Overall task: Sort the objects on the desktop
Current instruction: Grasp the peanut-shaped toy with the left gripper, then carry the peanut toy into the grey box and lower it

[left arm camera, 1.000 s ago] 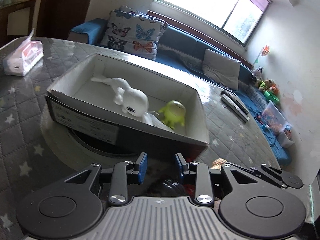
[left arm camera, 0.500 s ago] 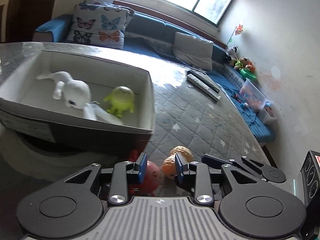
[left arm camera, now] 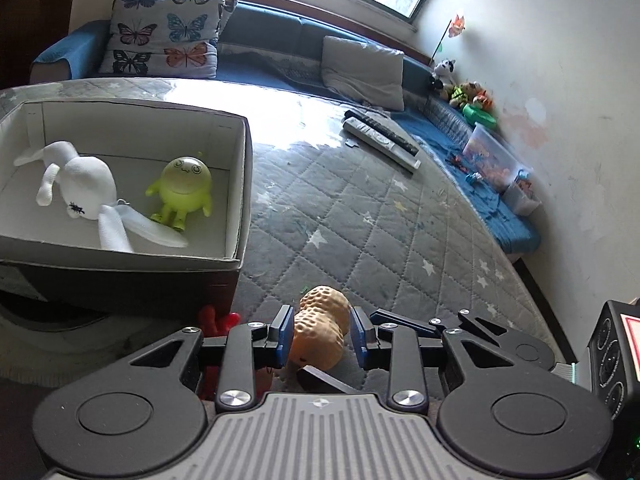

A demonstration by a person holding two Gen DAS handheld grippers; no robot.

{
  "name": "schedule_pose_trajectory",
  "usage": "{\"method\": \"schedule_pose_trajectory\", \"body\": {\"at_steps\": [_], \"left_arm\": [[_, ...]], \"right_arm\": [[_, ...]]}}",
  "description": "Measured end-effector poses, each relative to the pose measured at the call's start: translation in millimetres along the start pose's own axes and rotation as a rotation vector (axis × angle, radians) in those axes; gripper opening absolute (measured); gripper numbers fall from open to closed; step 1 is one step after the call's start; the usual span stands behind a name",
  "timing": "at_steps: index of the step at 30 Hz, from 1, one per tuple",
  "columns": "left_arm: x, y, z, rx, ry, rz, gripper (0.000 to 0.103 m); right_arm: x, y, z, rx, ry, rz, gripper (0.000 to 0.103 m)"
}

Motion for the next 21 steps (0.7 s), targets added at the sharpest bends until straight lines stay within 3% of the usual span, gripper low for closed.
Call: {"method": "schedule_pose_trajectory", "body": {"at_steps": [21], "left_arm": [[6,-32,4,0.081,-0.015,0.029,0.034]], "right_arm": [[-7,-21,-4,0.035,-0.038,0.029,0.072]]}}
Point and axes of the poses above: each gripper's, at about its wrist camera, not at the fingertips, and y roughly against the way its jaws point, x to its left, z to its top, the point moved 2 cm from there along -y, roughly the way its jaws point, and after that the axes turned 12 degrees about -z, right-handed, at the moved point
